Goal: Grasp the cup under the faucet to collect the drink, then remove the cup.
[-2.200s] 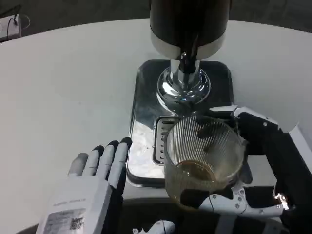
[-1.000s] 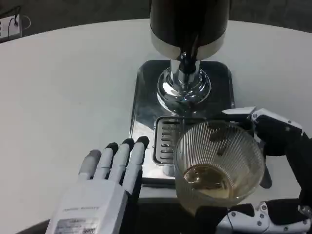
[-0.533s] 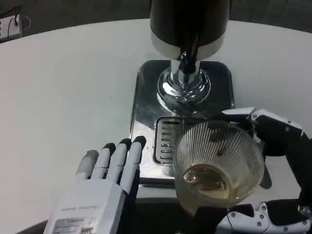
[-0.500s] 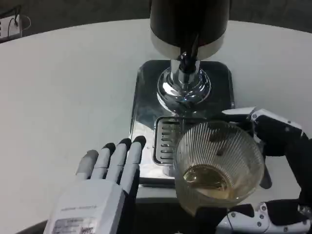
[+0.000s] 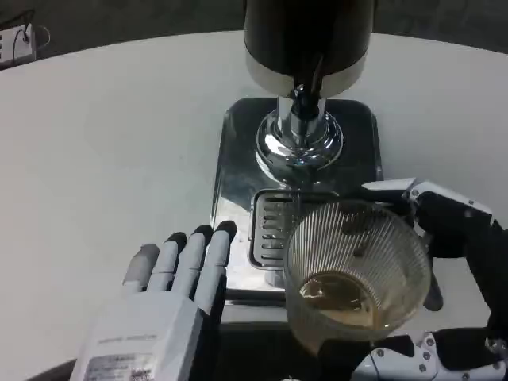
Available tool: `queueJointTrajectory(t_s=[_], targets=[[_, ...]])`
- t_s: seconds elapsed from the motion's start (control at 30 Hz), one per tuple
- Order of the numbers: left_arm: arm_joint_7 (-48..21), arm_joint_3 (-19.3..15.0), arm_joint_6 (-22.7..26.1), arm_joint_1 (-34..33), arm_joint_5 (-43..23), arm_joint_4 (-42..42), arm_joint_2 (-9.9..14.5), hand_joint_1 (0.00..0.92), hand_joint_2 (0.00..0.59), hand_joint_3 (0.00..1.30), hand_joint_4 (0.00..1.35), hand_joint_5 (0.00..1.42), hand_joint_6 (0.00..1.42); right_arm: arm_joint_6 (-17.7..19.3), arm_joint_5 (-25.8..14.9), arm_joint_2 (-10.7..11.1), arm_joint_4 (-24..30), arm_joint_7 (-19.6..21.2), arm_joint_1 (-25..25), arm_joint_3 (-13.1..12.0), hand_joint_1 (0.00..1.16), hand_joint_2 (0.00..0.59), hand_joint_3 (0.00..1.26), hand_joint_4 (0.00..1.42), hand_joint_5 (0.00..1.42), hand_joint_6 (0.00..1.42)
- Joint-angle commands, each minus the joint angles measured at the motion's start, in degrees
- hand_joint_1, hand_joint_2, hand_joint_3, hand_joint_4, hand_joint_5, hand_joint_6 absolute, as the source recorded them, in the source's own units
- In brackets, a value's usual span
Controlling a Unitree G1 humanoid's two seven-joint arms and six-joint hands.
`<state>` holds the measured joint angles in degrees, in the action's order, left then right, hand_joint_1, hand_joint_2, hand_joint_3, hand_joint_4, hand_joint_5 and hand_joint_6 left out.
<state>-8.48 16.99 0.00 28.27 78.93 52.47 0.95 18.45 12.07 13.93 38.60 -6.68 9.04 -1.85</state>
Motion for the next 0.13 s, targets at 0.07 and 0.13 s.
queueJointTrajectory(t_s=[0.07,0.13], targets=[[-0.6,-0.1,-0.6,0.0,-0.1,-0.2,-0.1,0.0,0.085,0.0,0.0,0.0,0.0,1.9,-0.4,-0.5,1.5,0.3,-0.1,-0.2,1.16,0.119,0.78,1.01,1.07,1.32],[-0.7,-0.1,-0.5,0.0,-0.1,-0.2,-0.1,0.0,0.085,0.0,0.0,0.0,0.0,1.8,-0.6,-0.4,1.6,0.3,-0.1,-0.4,1.16,0.119,0.78,1.01,1.07,1.32]])
